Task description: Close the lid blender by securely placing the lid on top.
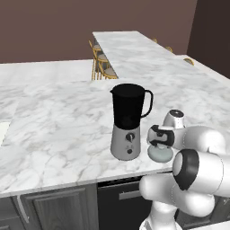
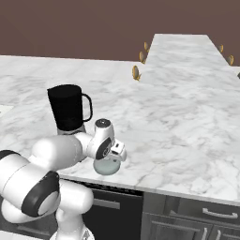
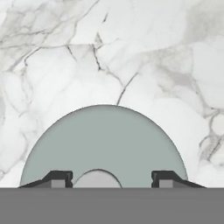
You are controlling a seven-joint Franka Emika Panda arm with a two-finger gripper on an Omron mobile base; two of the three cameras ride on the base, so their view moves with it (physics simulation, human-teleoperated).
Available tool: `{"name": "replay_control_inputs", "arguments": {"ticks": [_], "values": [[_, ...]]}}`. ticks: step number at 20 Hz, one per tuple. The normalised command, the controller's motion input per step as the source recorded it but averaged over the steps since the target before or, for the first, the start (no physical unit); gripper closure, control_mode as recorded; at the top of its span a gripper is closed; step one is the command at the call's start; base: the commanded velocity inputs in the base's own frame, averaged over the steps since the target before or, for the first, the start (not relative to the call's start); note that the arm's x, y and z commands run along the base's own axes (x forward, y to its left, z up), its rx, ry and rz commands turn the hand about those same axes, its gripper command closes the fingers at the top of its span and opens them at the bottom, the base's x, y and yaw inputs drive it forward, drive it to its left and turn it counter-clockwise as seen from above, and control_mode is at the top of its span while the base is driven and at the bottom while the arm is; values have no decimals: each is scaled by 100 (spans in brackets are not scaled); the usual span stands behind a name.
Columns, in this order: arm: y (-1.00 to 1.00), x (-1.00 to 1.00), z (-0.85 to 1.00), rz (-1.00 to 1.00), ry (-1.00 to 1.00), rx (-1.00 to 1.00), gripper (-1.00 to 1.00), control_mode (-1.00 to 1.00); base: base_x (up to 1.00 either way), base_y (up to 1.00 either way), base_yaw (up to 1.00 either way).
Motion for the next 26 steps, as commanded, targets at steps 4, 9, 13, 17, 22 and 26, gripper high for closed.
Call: {"name": "replay_control_inputs", "arguments": {"ticks": [4,9,13,17,22,26], "values": [[42,-28,-29,0,0,0,100,-100,0,0,0],[46,-27,-5,0,0,0,100,-100,0,0,0],[23,-37,17,0,-1,0,100,-100,0,0,0],[-14,-28,91,-2,-16,0,100,-100,0,0,0],[-12,-35,100,0,-31,-1,100,-100,0,0,0],[-1,-46,100,0,-32,0,100,-100,0,0,0]]}}
